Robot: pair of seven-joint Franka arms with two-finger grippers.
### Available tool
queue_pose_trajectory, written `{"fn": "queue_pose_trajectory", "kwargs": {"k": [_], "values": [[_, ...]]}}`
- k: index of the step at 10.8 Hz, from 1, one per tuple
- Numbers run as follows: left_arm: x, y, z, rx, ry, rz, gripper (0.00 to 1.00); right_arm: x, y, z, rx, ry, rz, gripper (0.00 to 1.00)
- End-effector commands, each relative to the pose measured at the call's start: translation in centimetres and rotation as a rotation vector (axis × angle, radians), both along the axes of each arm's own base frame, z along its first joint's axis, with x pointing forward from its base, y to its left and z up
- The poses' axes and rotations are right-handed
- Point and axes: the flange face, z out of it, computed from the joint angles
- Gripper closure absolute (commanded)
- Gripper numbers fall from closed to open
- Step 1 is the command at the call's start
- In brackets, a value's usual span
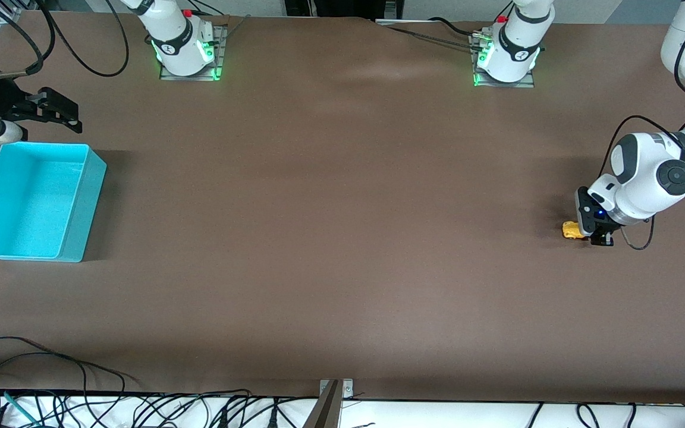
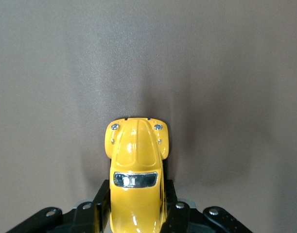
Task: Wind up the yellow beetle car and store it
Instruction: 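Release the car from the left gripper and raise the gripper away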
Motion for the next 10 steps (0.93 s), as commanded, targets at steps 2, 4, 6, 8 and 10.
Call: {"fn": "queue_pose_trajectory", "kwargs": {"k": [2,4,6,8,10], "values": [[1.2,1.7,2.3,-0.057,0.013,0.097,0.0,-0.2,0.0,0.5,-0.011,0.001,0.011,0.0],[3.7,1.4,8.6,-0.07,0.107,0.115,0.0,-0.2,0.0,0.5,-0.011,0.001,0.013,0.0],[5.6,0.9,12.2,-0.079,0.144,0.085,0.0,-0.2,0.0,0.5,-0.011,0.001,0.013,0.0],[6.3,0.8,13.4,-0.08,0.126,0.088,0.0,-0.2,0.0,0.5,-0.011,0.001,0.011,0.0],[6.9,1.3,15.7,-0.117,0.139,0.133,0.0,-0.2,0.0,0.5,-0.011,0.001,0.011,0.0]]}}
